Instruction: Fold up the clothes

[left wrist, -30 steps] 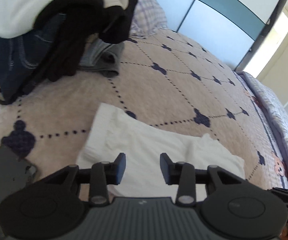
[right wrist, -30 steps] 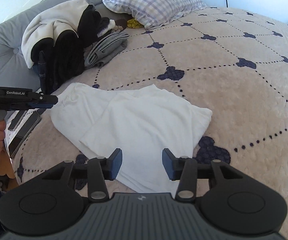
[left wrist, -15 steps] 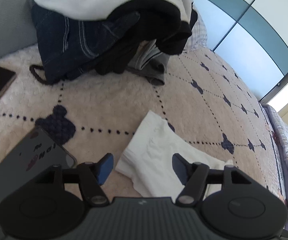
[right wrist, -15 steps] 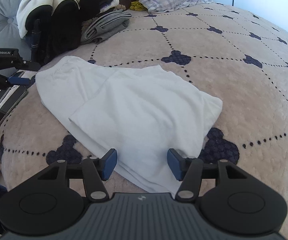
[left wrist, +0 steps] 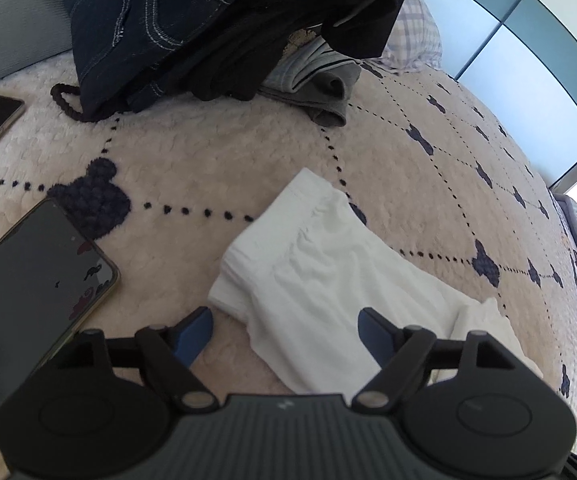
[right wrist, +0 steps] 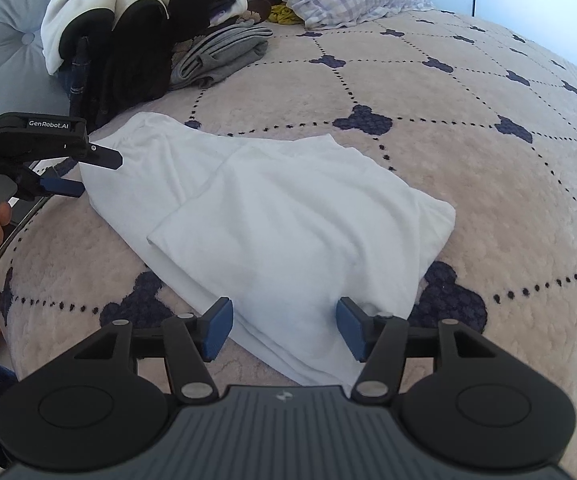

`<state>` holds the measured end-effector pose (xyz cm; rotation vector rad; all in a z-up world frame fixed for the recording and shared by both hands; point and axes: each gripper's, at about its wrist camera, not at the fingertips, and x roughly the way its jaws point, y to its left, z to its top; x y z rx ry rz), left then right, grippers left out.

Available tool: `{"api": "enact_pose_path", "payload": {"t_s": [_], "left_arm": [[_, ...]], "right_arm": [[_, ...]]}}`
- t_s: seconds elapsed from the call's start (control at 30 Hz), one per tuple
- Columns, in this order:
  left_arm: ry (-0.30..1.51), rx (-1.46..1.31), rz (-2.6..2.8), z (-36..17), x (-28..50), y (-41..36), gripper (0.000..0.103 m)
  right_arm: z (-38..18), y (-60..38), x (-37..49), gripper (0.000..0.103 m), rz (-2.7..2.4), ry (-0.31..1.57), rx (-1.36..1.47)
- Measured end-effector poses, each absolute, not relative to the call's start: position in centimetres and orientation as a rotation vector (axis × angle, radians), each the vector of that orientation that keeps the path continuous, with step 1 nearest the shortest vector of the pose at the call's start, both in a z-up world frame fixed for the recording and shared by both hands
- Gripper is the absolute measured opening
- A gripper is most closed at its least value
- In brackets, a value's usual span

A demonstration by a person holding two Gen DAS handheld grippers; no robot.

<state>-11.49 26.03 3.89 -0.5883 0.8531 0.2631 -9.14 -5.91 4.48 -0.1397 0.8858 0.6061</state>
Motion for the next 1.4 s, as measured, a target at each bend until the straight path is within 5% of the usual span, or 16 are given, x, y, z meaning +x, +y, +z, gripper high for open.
{"api": "enact_pose_path", "payload": {"t_s": [0.7, 1.2, 1.4], "left_arm": [[0.808, -0.528, 0.257, 4.6, -11.0, 25.0, 0.051], [0.8, -0.493, 0.261, 5.1, -10.6, 24.6, 0.047], [0.801, -0.491, 0.267, 5.1, -10.6, 24.8, 0.042]], "right_arm": [[5.2, -6.5, -9.4, 0.061, 0.595, 0.851, -0.113], [5.7, -6.3, -9.7, 0.055, 0.548, 0.796, -0.111], [3.7, -5.8, -8.6, 0.057, 0.527, 0.914, -0.139]]}}
